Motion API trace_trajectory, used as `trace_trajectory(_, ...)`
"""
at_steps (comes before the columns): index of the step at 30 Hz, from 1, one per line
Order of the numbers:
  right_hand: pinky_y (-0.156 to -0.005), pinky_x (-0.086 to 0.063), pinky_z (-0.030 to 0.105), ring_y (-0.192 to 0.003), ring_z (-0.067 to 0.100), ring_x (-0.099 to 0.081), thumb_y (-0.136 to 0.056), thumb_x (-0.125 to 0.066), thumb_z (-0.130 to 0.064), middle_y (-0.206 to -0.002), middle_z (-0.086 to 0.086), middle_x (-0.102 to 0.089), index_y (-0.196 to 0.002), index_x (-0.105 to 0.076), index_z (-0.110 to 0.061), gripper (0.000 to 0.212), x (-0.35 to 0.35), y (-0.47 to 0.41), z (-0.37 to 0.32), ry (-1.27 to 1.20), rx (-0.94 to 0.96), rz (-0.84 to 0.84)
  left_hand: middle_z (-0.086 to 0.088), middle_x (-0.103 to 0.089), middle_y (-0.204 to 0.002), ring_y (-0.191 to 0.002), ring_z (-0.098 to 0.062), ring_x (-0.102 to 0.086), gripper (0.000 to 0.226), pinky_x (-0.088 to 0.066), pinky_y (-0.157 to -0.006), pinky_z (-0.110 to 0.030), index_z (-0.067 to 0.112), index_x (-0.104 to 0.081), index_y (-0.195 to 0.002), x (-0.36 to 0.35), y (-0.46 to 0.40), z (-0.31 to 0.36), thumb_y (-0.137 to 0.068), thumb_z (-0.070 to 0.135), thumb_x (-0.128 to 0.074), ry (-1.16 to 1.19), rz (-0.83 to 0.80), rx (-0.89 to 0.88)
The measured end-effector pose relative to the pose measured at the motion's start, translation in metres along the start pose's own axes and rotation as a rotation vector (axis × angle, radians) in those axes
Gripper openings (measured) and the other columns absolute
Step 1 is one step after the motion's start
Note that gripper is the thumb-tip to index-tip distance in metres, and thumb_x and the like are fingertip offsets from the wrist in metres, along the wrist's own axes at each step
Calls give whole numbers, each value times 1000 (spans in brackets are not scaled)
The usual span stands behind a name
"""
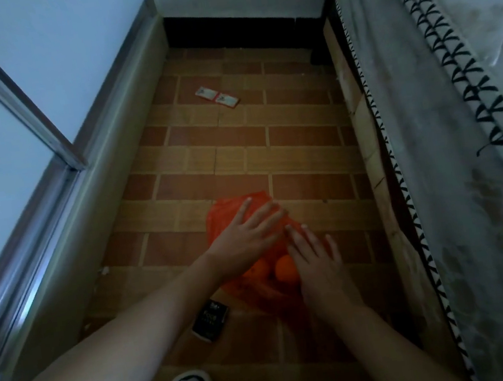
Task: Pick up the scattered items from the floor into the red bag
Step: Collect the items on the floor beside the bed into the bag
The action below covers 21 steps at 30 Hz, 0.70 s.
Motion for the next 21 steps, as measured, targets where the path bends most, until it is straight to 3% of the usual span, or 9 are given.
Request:
trace_trajectory(2, -126, -4, 58, -162, 25, 6, -89, -68, -19, -176, -1, 4, -166, -18, -21, 93, -11, 0, 1, 19, 27, -60, -13, -27, -170, -158, -38, -19, 55, -23, -121, -70, 19, -52, -149, -9, 6, 8, -94, 23, -59, -72, -17, -145)
trace_trajectory(6, -126, 3, 58, -160, 23, 16, -97, -65, -33, -175, -1, 12, -167, -8, -21, 91, -35, 0, 9, 58, -14, -232, -11, -9, -175, -161, -38, 2, 47, -7, -123, -72, 19, -45, -155, -40, 5, -9, -108, 25, -41, -210, -350, -246)
trace_trajectory(10, -127, 0, 58, -158, 24, 20, -105, -44, -21, -175, 2, 9, -167, -5, -14, 74, -50, 9, 12, 78, -33, -353, -8, -2, -176, -160, -39, 8, 52, -6, -123, -73, 20, -36, -161, -59, -10, -41, -111, 33, -34, -376, -512, -202)
trace_trajectory(13, -127, -2, 57, -160, 25, 13, -104, -39, -18, -176, 3, 4, -166, -4, -10, 72, -58, 13, 22, 39, -155, -401, -10, 3, -175, -160, -39, 8, 56, -7, -123, -72, 20, -27, -164, -65, -21, -55, -111, 38, -29, -415, -586, -84)
trace_trajectory(18, -128, -10, 54, -162, 23, 3, -104, -42, -26, -175, 0, -4, -166, -11, -12, 71, -57, 16, 47, -52, -381, -344, -13, 7, -175, -160, -39, 8, 53, -10, -122, -73, 19, -37, -161, -70, -27, -58, -111, 37, -35, -256, -590, 76)
trace_trajectory(21, -128, -12, 54, -161, 23, -6, -100, -48, -30, -174, 0, -12, -164, -25, -18, 68, -38, 12, 48, -89, -351, -194, -12, 4, -175, -161, -36, 8, 45, -4, -123, -70, 22, -51, -151, -47, -27, -45, -108, 28, -42, -6, -401, 67)
Point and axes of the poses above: each hand's wrist, its own y-axis away from the middle knuckle, its own x-axis out of the back of the hand, z = x × y, the point moved 7 cm from there along -y, towards the middle knuckle
